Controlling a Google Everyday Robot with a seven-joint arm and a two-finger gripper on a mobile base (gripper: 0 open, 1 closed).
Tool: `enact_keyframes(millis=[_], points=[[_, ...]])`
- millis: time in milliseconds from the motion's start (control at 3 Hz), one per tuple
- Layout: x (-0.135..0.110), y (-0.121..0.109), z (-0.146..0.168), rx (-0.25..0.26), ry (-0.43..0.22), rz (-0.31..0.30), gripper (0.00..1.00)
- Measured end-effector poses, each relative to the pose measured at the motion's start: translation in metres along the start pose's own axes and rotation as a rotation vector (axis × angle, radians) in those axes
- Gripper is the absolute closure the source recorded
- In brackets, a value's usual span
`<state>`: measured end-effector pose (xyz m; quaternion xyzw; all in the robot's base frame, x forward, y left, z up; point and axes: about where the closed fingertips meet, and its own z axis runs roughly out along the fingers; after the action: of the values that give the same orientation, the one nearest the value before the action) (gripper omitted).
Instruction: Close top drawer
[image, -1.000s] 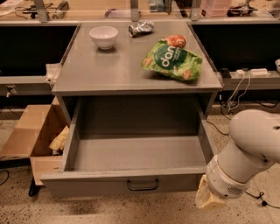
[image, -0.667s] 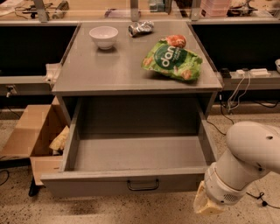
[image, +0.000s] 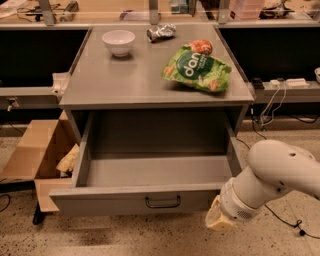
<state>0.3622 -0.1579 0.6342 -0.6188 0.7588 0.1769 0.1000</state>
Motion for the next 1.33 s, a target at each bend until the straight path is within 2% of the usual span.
enact_keyframes(millis=[333, 667, 1000, 1333], points=[[0.0, 0.0, 0.0, 0.0, 0.0, 0.0, 1.0], [-0.01, -0.025, 0.008, 0.05, 0.013, -0.055, 1.0], [-0.01, -0.025, 0.008, 0.05, 0.013, -0.055, 1.0], [-0.029, -0.07, 0.011, 0.11, 0.039, -0.129, 1.0]])
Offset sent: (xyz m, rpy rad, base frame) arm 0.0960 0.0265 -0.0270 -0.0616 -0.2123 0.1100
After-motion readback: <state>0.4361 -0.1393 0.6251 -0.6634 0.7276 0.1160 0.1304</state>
